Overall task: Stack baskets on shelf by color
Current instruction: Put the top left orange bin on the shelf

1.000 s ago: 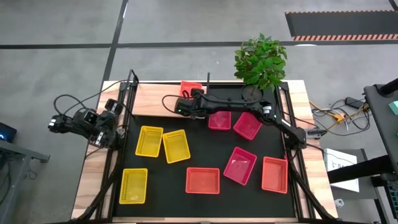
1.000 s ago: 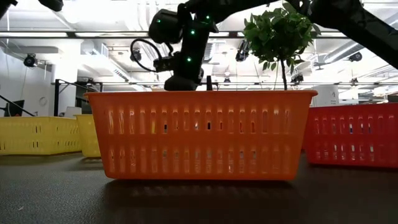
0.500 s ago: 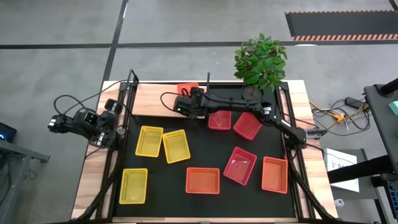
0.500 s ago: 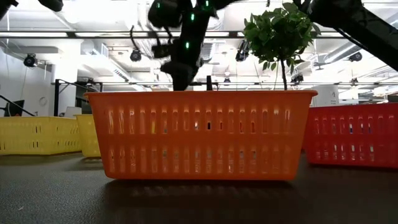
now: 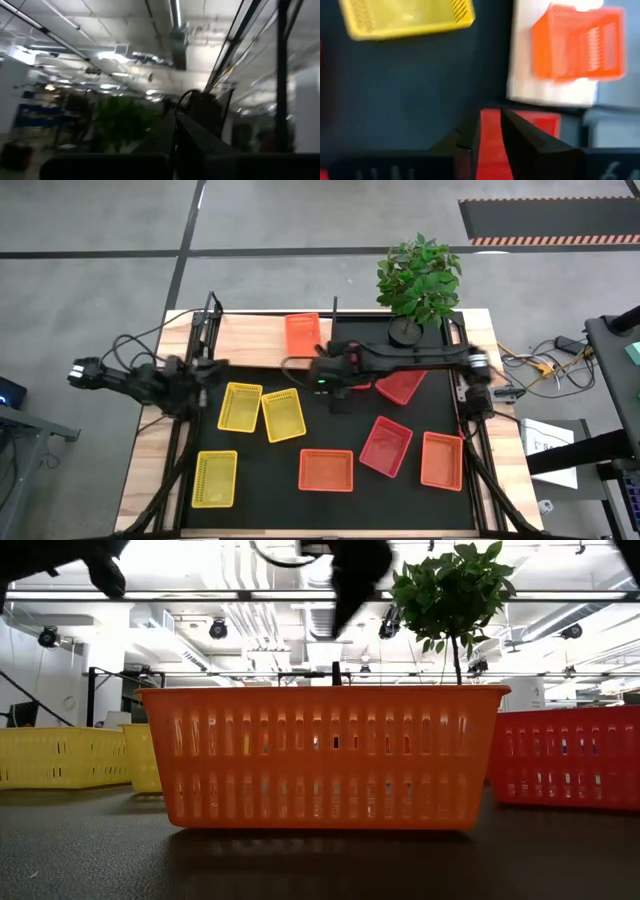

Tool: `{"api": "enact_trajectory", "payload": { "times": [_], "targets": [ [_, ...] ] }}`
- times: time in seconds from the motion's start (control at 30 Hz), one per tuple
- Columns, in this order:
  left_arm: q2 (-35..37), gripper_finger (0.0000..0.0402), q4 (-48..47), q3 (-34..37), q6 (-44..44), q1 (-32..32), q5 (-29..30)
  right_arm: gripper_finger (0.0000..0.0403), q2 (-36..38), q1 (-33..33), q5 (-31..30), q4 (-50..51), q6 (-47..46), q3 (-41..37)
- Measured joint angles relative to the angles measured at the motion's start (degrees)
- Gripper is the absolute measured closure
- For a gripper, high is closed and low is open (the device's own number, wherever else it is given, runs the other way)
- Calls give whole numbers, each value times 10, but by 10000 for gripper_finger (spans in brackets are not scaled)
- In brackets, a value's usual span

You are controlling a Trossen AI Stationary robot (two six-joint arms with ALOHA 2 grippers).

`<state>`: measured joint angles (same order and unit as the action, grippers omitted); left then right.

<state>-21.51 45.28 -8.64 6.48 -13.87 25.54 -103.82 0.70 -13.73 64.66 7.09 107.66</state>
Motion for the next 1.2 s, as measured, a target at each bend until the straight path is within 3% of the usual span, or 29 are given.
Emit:
{"api": "enact_trajectory", "payload": {
  "times": [0.13, 0.27, 0.53, 0.73, 0.87, 1.0, 1.2],
  "targets": [
    [-70, 401, -1, -46, 22, 2, 20, 378, 129, 3, 59, -153, -7, -182],
    [-121, 401, -54, -103, 13, 2, 20, 393, 235, 18, 65, -293, 2, -327],
    [-281, 401, -333, -249, -129, 10, 13, 394, 362, 51, 63, -507, 79, -523],
    [-393, 402, -511, -370, -152, 42, 15, 394, 432, 44, 64, -646, 153, -611],
    [-458, 402, -592, -431, -149, 79, -4, 394, 474, 33, 107, -701, 169, -656],
    [-511, 402, -646, -475, -142, 132, -46, 394, 517, 31, 140, -751, 185, -704],
    [-581, 401, -680, -526, -100, 221, -99, 394, 572, 30, 122, -754, 175, -755]
  ]
}}
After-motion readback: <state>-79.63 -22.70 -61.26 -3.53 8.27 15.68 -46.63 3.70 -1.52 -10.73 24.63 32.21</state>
